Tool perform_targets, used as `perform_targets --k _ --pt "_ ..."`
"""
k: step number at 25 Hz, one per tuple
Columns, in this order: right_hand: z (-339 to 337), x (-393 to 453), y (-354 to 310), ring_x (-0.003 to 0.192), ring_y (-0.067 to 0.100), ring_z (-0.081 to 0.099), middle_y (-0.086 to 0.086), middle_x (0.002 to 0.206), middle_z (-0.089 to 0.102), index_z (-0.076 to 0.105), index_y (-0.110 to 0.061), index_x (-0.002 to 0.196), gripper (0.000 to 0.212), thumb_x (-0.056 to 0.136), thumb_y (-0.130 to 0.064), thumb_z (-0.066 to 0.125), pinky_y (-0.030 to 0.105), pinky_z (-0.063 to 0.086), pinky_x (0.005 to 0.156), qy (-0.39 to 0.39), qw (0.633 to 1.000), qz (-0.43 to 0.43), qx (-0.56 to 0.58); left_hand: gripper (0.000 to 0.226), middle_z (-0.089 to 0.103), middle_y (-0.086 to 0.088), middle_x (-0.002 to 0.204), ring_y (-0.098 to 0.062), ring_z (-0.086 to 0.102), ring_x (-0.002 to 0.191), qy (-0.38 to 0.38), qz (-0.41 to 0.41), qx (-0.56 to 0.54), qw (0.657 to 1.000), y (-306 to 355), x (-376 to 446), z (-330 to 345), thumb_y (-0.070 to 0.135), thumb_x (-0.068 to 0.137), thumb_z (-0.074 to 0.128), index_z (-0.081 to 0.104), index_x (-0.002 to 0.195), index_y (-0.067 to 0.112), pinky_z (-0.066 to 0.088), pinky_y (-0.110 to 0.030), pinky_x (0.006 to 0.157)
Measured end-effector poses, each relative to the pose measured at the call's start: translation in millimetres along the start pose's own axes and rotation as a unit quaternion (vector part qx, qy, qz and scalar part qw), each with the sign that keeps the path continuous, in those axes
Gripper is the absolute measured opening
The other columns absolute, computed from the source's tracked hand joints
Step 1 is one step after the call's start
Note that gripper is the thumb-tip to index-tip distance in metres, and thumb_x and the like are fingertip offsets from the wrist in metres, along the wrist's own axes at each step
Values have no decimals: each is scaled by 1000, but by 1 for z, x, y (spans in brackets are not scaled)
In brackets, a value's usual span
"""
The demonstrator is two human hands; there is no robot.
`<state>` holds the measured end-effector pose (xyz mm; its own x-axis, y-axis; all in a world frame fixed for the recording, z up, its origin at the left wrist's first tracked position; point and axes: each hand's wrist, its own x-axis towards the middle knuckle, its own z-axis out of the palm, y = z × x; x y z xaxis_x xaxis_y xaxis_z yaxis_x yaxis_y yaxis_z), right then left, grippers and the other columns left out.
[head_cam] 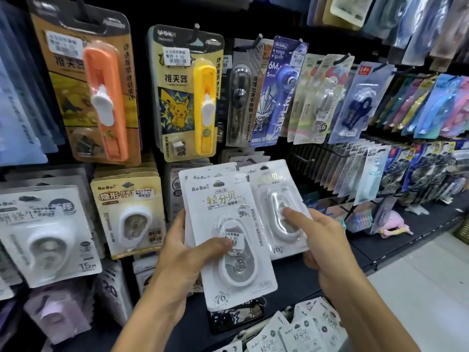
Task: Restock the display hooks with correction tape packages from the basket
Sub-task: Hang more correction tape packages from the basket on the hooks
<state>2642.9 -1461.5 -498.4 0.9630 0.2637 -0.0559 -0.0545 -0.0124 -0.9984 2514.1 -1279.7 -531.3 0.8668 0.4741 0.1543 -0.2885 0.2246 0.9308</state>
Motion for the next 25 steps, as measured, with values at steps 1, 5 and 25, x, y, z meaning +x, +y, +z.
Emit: perform_targets --k 1,5,25 --pt "-4 -2 2 37 8 32 -6 58 61 79 -24 84 9 83 -33 78 18 22 36 3 1000 9 -1 87 79 0 107 -18 78 91 -3 -1 -1 1000 0 0 0 29 41 90 62 124 29 60 -21 65" --pt "2 5 -1 37 7 42 3 80 72 66 -24 107 33 79 -32 83 20 27 34 39 999 15 11 81 80 -1 105 -18 78 89 1 -5 -7 1000 -2 1 2 29 40 89 64 117 31 60 -22 65" --pt "-4 -4 7 48 11 51 0 79 73 75 -24 105 18 89 -32 72 24 35 40 -86 996 -5 21 79 79 1 107 -19 77 95 74 39 -8 996 -4 12 5 37 48 92 66 122 26 60 -22 69"
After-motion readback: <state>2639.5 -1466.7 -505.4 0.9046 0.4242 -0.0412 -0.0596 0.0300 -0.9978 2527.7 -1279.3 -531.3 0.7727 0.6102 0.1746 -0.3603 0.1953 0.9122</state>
